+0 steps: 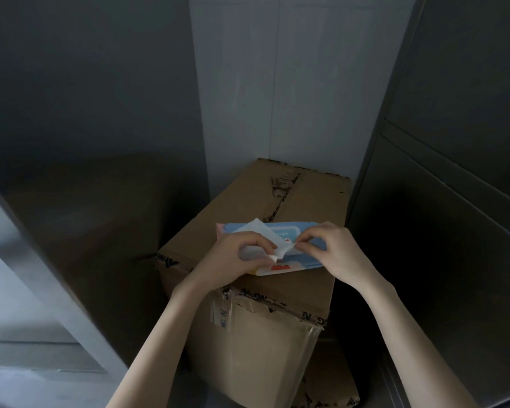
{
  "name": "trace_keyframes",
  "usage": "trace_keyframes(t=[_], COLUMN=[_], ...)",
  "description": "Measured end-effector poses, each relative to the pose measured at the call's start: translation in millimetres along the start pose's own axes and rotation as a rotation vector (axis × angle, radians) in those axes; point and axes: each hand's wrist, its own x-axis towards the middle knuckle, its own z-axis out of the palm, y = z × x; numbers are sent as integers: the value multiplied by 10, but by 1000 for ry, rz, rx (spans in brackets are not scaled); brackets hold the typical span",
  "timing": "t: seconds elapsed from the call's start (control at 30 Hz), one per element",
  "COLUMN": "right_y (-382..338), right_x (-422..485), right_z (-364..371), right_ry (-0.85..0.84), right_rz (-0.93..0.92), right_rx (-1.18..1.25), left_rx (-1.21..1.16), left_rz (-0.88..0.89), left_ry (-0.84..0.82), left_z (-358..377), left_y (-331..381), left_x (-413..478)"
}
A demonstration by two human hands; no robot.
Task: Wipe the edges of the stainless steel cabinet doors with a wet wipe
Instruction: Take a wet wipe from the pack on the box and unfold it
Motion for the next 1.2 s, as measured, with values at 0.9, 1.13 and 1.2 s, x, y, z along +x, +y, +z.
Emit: trace_keyframes(t=[0.9, 1.13, 1.2], right_y=[-325, -375, -377], right_x=[1, -51, -48], right_z=[-13, -21, -7], right_ry=[323, 348, 345], right_rz=[-90, -138, -111], right_rx=[35, -42, -15], left_rx=[-472, -546, -525], left_rz=[-61, -95, -92], left_ry=[239, 270, 246], left_z=[103, 131, 146], left_y=[227, 284, 301], left_x=[135, 145, 146])
